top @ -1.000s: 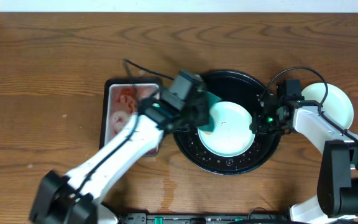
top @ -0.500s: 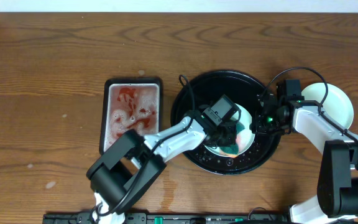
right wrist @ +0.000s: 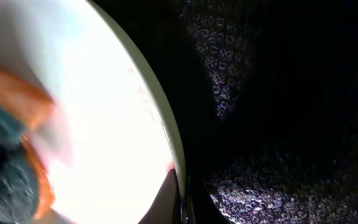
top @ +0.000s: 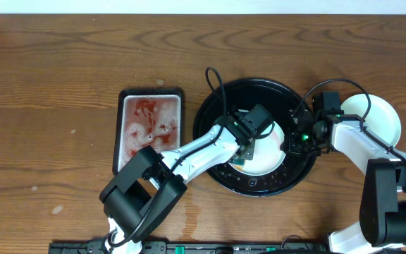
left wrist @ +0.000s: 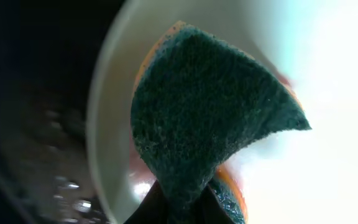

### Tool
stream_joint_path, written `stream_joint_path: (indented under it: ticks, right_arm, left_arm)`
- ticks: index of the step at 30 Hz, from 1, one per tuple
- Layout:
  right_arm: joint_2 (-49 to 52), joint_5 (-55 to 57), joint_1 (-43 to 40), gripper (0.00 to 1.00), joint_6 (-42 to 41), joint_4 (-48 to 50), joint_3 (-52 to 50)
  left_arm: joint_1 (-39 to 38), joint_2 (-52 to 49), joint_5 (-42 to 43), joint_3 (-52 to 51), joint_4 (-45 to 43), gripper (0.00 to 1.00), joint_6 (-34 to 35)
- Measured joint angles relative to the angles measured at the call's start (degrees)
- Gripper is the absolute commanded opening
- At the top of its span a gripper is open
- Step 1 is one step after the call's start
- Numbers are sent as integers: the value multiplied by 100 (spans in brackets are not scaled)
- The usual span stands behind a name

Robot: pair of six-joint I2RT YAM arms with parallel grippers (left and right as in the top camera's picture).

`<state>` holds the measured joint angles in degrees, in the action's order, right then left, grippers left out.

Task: Clean dirty plates on tray and stack at the side
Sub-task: 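Scrub the second mint plate with the sponge, right gripper holding its rim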

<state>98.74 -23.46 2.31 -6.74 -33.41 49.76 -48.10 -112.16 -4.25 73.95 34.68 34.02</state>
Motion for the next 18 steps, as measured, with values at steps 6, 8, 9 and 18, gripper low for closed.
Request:
stream_joint_path:
  ticks: [6, 8, 9, 18]
  right_arm:
    - [2, -33, 2, 1, -26, -13, -2]
    - [9, -52, 2, 1, -31, -17, -2]
    - [13, -66, 2, 1, -35, -17, -2]
    - [20, -79, 2, 1, -48, -17, -2]
  left_arm:
    - [-2, -17, -522, 2, 7, 7, 4]
    - [0, -24, -667, 2, 0, 8, 7]
    - [4, -24, -708, 2, -13, 7, 13]
    - [411, -83, 479, -50, -1029, 8, 201]
